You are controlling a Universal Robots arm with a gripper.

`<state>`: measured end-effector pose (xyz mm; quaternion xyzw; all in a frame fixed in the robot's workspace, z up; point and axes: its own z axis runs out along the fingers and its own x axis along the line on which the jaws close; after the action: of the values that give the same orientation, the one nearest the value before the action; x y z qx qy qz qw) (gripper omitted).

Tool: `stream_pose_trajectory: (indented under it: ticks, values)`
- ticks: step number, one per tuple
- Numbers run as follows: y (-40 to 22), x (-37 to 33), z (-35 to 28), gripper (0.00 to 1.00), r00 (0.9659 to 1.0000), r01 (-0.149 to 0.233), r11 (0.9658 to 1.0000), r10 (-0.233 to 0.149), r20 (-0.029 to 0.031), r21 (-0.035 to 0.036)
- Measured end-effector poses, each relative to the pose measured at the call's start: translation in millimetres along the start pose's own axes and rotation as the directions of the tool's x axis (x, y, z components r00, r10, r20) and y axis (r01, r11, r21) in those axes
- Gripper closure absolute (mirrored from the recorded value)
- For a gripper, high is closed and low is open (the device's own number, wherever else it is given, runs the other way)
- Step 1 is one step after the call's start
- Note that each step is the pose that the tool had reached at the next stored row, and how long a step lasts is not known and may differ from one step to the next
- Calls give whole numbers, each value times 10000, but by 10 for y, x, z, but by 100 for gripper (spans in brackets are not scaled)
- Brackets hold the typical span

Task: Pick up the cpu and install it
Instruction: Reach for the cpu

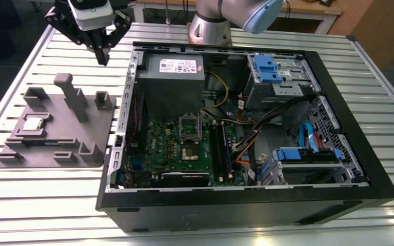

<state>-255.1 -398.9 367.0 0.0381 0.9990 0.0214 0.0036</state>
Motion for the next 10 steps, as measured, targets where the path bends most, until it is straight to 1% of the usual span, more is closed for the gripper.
stream_pose_trajectory:
  ticks: [10]
  values:
    - [-4, 53, 9, 90, 10000, 0, 10000, 0, -7, 1]
